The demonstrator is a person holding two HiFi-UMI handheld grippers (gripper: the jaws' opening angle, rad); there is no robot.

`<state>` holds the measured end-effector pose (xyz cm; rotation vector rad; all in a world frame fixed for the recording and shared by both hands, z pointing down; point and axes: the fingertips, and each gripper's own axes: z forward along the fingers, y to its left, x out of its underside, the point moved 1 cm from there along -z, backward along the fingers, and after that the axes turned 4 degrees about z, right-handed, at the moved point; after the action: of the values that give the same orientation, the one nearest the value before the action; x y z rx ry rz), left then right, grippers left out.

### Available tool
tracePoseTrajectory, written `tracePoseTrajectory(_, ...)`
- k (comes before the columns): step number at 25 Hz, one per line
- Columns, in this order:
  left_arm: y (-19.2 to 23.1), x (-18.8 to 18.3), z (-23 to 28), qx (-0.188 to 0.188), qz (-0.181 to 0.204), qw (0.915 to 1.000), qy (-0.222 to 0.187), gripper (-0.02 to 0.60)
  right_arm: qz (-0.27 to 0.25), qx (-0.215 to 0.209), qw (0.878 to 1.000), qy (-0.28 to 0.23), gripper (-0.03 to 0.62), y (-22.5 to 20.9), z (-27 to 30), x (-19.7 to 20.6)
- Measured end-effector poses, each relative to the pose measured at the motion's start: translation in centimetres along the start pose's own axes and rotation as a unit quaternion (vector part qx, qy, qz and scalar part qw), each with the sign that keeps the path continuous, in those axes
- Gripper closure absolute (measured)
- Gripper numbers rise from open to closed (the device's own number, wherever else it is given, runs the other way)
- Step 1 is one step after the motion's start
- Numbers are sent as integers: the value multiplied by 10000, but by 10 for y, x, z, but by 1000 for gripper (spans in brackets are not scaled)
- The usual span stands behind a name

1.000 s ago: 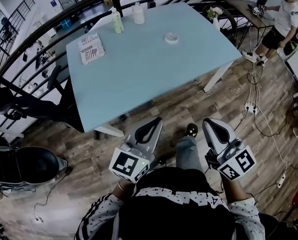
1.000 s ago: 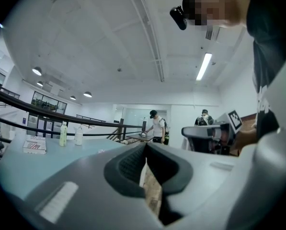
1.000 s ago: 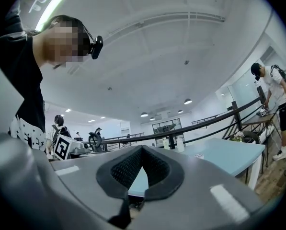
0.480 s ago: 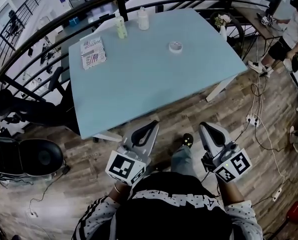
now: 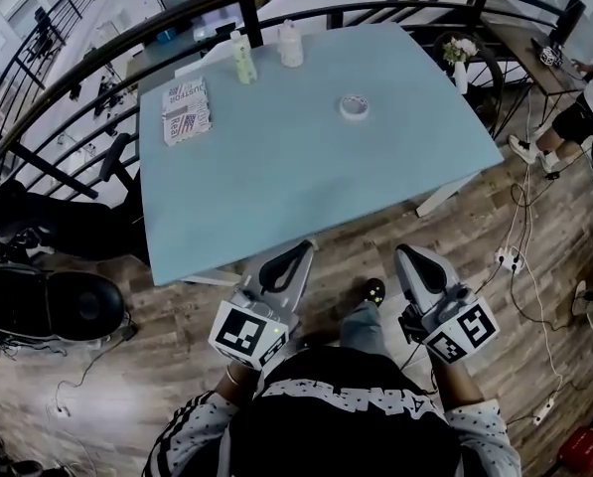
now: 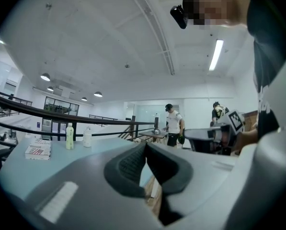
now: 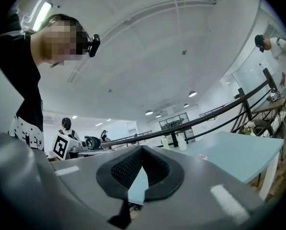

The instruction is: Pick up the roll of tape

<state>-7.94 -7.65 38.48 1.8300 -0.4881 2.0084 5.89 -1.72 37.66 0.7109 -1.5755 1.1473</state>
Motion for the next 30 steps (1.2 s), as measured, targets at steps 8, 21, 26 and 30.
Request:
tracePoseTrajectory(8, 8, -1, 34, -382, 37, 9992, 123, 581, 205, -328, 9992, 58, 591, -43, 19, -8)
tracePoseTrajectory(21, 6, -19, 65, -964, 144, 9950, 229, 581, 392, -834, 9957, 63, 591, -85, 32, -25)
tracePoseTrajectory(26, -4, -23, 69, -1038, 78, 9942, 262, 581, 369, -901, 9952, 45, 591, -93, 28, -28)
tracePoseTrajectory(30, -4, -23, 65, -1059, 160, 9940, 221, 581, 390, -956, 9946, 65, 591, -92, 31, -26)
